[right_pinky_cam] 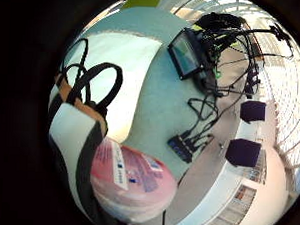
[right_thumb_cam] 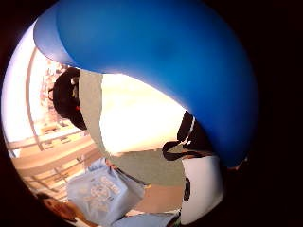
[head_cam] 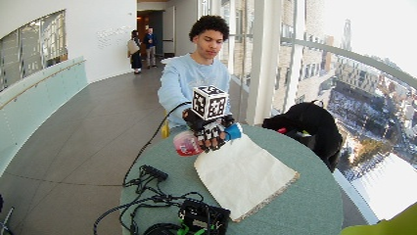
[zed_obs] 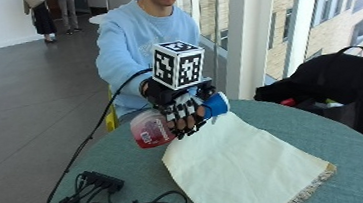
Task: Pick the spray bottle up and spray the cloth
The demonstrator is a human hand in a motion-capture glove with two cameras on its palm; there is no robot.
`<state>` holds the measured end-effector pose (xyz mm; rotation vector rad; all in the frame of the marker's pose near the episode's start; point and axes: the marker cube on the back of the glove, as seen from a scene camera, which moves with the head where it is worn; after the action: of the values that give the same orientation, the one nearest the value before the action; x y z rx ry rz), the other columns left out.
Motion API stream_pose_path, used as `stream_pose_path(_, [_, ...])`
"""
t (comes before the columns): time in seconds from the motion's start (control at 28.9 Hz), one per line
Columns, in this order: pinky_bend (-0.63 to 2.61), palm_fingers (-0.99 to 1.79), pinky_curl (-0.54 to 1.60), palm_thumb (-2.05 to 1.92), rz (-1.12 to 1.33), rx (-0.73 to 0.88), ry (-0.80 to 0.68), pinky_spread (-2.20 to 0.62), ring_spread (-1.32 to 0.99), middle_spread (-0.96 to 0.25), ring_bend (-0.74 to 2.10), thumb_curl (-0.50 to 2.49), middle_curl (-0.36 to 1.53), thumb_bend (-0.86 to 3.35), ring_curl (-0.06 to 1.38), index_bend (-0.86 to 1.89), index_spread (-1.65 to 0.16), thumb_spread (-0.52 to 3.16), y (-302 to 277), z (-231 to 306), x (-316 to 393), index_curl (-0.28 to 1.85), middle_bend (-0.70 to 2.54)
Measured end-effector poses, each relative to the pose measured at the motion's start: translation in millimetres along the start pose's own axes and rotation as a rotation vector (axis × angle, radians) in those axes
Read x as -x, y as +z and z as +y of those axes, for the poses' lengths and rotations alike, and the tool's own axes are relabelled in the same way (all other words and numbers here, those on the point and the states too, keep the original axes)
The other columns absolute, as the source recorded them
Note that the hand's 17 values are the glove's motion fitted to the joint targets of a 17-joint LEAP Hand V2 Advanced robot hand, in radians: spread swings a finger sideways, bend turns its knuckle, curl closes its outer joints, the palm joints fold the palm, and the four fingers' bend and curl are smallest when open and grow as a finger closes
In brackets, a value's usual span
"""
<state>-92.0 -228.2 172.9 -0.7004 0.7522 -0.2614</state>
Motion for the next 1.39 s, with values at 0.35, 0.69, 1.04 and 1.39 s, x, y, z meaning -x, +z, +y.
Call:
stream_pose_path(0.35, [0.64,1.22,0.41,0.90,-0.094,-0.048,-0.017,-0.22,-0.12,-0.13,0.65,0.65,0.48,-0.03,0.41,0.11,-0.24,0.68,-9.1,-0.9,9.9,0.26,0.42])
stream_pose_path(0.69, [0.64,1.22,0.41,0.89,-0.402,-0.215,-0.120,-0.21,-0.12,-0.12,0.64,0.66,0.48,-0.03,0.41,0.11,-0.24,0.70,-41.2,1.4,48.3,0.26,0.42])
stream_pose_path(1.04, [0.63,1.21,0.41,0.88,-0.831,-0.350,-0.350,-0.20,-0.11,-0.12,0.65,0.65,0.48,-0.03,0.41,0.11,-0.24,0.76,-65.3,-2.7,151.9,0.26,0.40])
stream_pose_path(1.39, [0.60,1.20,0.40,0.87,-1.183,-0.388,-0.481,-0.18,-0.11,-0.11,0.63,0.62,0.47,-0.03,0.41,0.12,-0.24,0.84,-39.0,-26.8,264.5,0.27,0.39])
